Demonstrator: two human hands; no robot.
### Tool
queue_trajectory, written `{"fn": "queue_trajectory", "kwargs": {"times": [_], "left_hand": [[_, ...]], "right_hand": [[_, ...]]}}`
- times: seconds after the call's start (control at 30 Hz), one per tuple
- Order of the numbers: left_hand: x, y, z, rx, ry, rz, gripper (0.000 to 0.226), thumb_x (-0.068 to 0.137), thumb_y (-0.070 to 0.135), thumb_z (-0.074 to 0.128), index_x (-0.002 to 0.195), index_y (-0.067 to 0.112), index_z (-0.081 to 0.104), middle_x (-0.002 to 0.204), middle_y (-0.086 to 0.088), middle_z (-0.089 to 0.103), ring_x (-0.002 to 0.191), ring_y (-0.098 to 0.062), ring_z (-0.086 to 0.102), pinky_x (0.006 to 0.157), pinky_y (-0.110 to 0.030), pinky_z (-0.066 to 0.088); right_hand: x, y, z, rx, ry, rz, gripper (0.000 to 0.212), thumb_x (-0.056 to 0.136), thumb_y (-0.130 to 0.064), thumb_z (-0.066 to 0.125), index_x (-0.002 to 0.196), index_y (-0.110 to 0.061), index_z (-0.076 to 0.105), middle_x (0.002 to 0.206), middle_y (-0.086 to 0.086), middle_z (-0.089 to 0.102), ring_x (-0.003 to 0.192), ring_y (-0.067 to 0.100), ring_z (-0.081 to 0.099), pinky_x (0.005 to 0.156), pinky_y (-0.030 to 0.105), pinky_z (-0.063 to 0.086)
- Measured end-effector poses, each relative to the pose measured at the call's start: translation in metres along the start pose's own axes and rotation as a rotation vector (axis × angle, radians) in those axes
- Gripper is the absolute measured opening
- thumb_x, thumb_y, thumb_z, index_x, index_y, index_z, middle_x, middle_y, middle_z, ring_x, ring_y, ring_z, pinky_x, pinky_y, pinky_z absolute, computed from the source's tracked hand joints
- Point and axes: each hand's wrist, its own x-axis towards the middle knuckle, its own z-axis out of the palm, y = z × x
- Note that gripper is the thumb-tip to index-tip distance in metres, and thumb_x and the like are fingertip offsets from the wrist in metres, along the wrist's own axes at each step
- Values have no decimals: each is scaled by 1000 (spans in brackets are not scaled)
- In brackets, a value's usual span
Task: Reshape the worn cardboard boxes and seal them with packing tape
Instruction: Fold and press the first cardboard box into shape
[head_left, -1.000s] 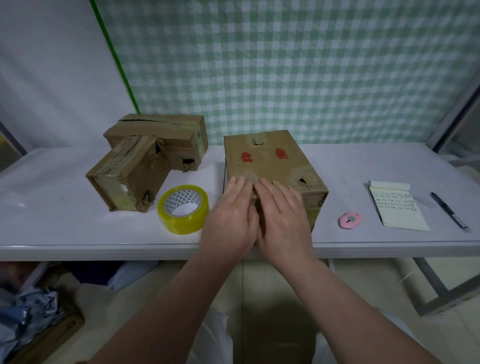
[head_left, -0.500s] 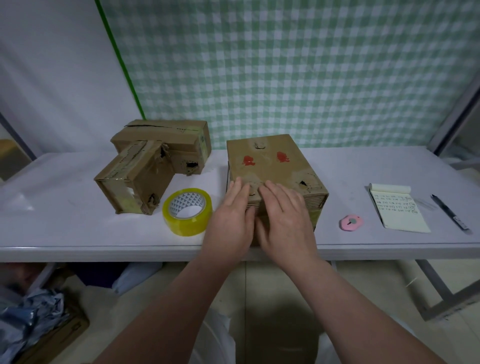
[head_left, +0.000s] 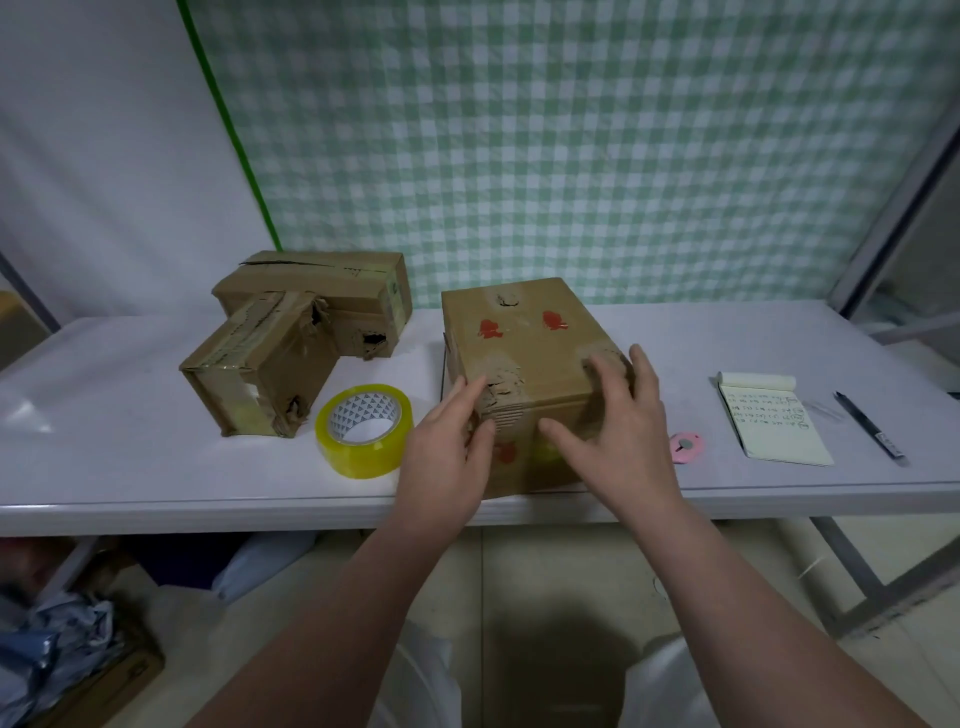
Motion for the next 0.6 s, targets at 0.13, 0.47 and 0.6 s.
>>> {"fn": "queue_trajectory", "kwargs": {"times": [0.13,0.47,0.6], "left_hand": [[-6,6,-3,-61,17,-3,45,93,8,56,137,13,50,128,17,44,113,15,38,91,3,31],[-42,14,-11,-78,36,49,21,90,14,50,108,18,60,120,25,46,110,31,32,86,-13,47],[-47,8,-8,-32,20,57,26,90,19,48,114,19,59,141,2,45,123,27,20,96,-31,48]], "right_hand": [[-10,-6,0,-28,55,-1,75,74,-51,72,138,-26,43,154,6,19,133,34,31,106,39,31],[-49,-14,-7,-21,110,-20,69,76,-53,69,136,-28,45,147,5,25,128,29,33,99,34,32],[-55,-14,-7,-19,98,-21,67,77,-54,67,135,-24,47,146,8,27,131,30,31,104,38,31]]}}
